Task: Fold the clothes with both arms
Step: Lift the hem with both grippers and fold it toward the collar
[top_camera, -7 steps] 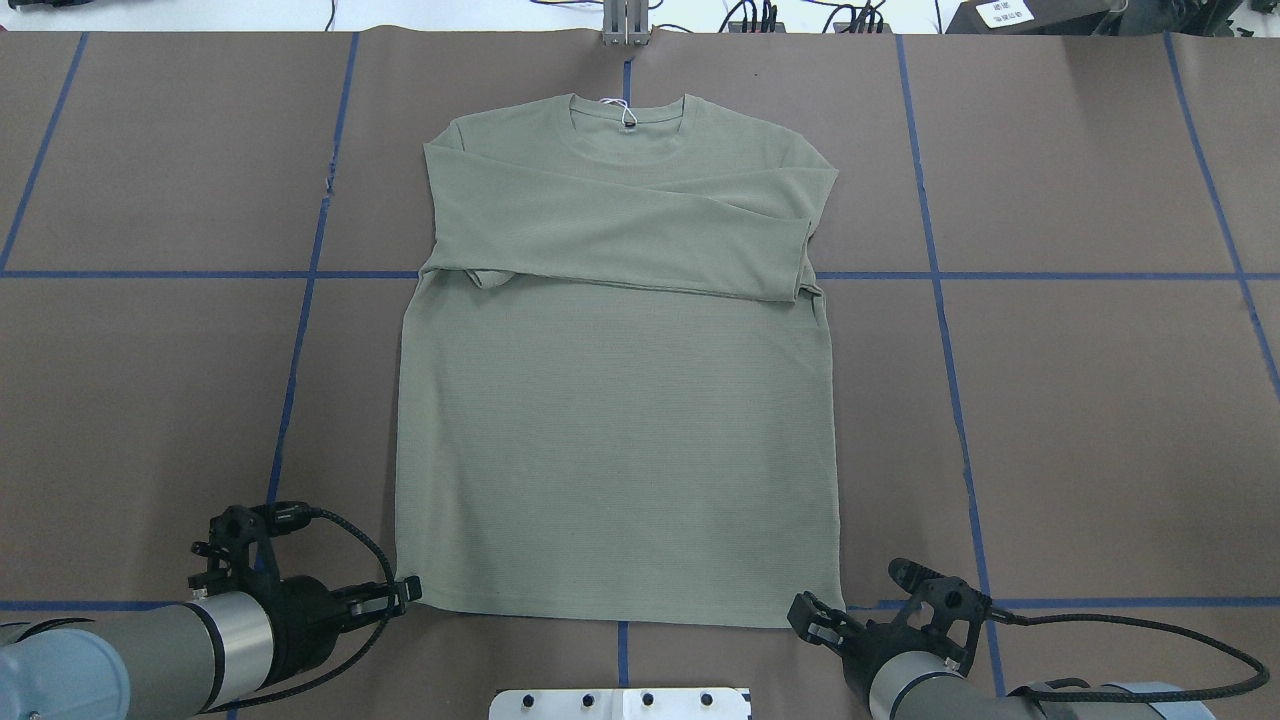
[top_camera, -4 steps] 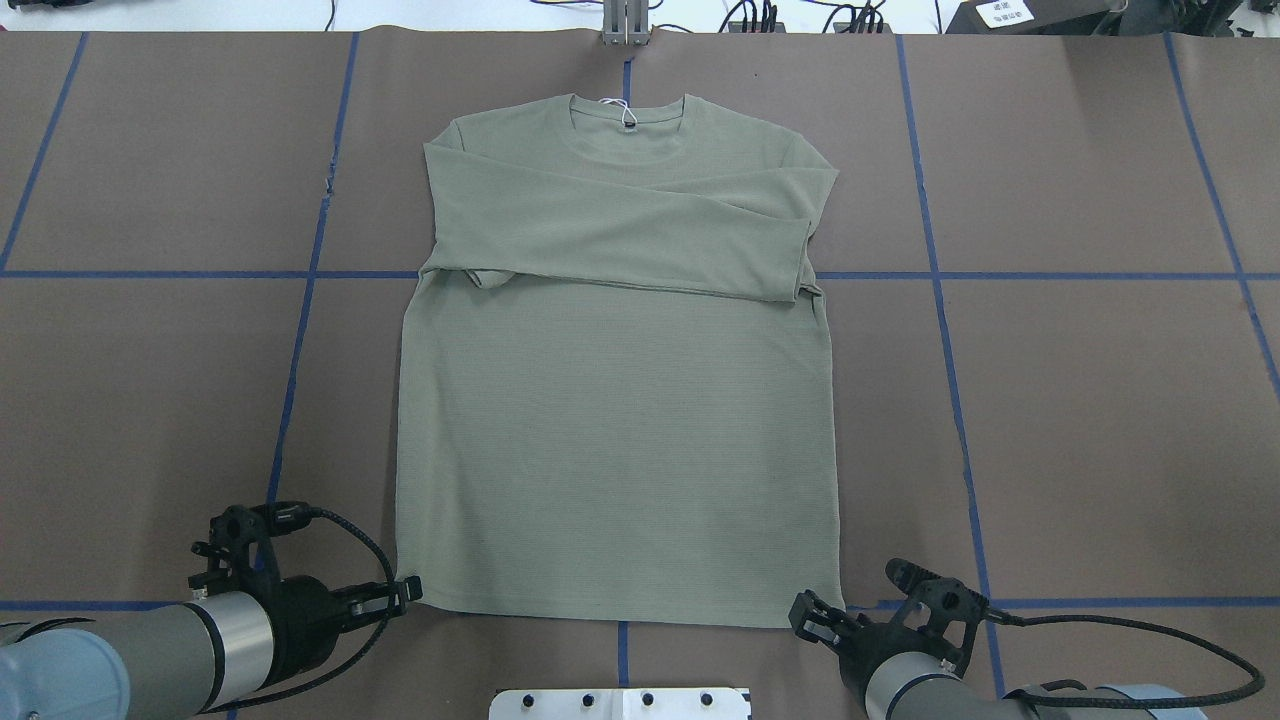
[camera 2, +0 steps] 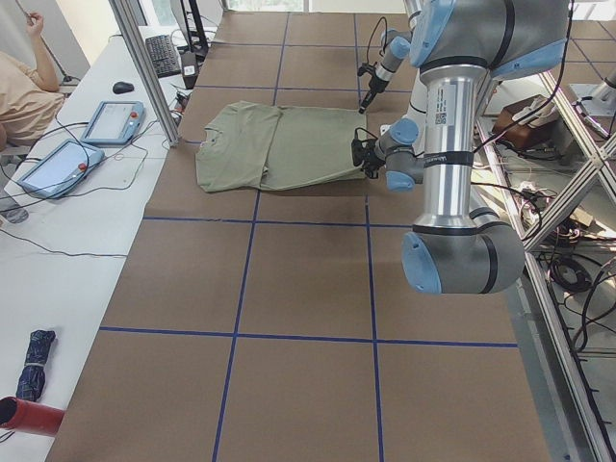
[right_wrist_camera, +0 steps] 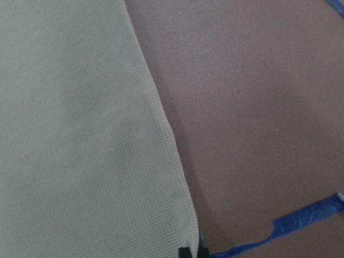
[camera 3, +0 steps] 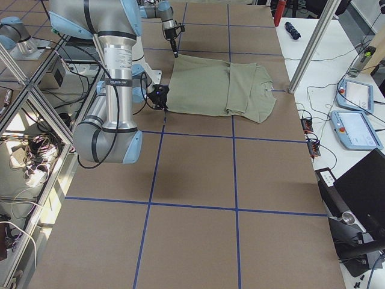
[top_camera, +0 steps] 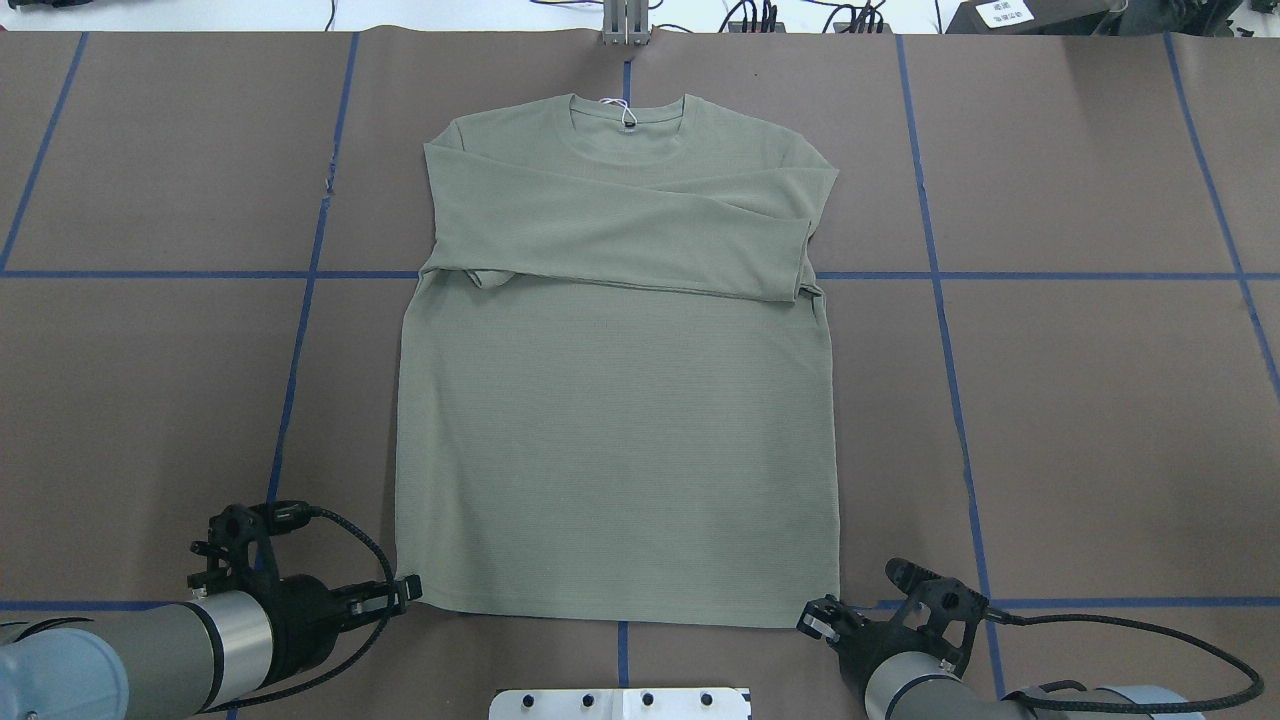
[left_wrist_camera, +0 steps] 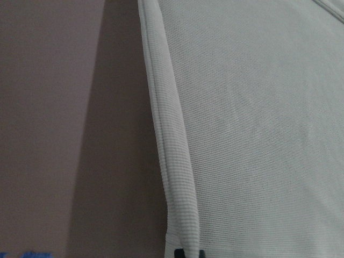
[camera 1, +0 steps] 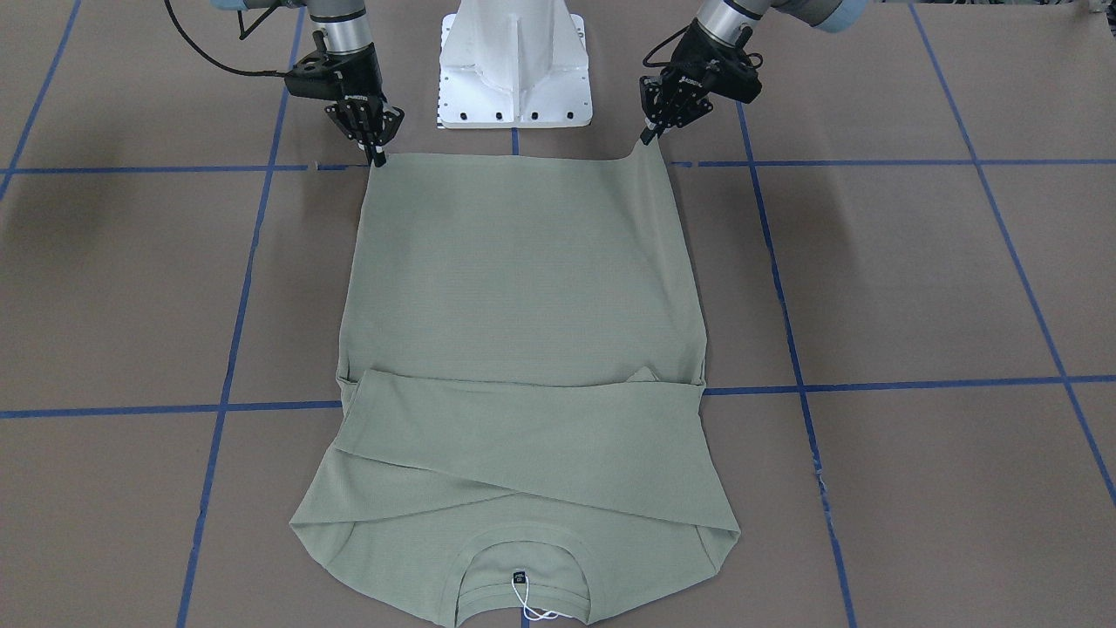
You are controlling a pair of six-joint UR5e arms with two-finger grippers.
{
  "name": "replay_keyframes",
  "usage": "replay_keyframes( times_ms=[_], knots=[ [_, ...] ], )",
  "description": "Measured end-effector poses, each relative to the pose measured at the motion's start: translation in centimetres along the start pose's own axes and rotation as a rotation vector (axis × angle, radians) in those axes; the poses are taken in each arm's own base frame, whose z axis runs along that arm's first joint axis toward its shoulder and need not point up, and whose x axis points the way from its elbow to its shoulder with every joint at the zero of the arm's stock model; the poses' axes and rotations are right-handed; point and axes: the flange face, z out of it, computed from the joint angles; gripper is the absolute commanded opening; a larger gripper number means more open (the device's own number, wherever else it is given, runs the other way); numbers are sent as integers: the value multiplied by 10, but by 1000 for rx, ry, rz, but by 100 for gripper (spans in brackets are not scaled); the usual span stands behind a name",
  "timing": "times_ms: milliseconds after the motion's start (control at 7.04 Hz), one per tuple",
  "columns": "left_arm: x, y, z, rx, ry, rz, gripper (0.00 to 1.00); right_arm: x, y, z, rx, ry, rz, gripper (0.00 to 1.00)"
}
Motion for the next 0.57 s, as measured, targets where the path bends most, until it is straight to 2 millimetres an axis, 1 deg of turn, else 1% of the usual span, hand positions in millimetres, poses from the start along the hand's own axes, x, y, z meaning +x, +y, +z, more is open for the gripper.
replay_keyframes(
  times_ms=[142,284,426,568],
  knots=[
    [5,-1,-6,-5,13,-3,0,-8,-9,-16,2,1,-2,0],
    [18,-3,-26,-21,42,-9,0,-20,-24,-53,-8,20,-13,0],
    [39,-6,-61,-53,68,-15,0,-30,-40,-108,-50,47,-23,0],
    [68,-8,-111,-119,81,-16,0,-38,-59,-168,-107,70,-30,0]
  ],
)
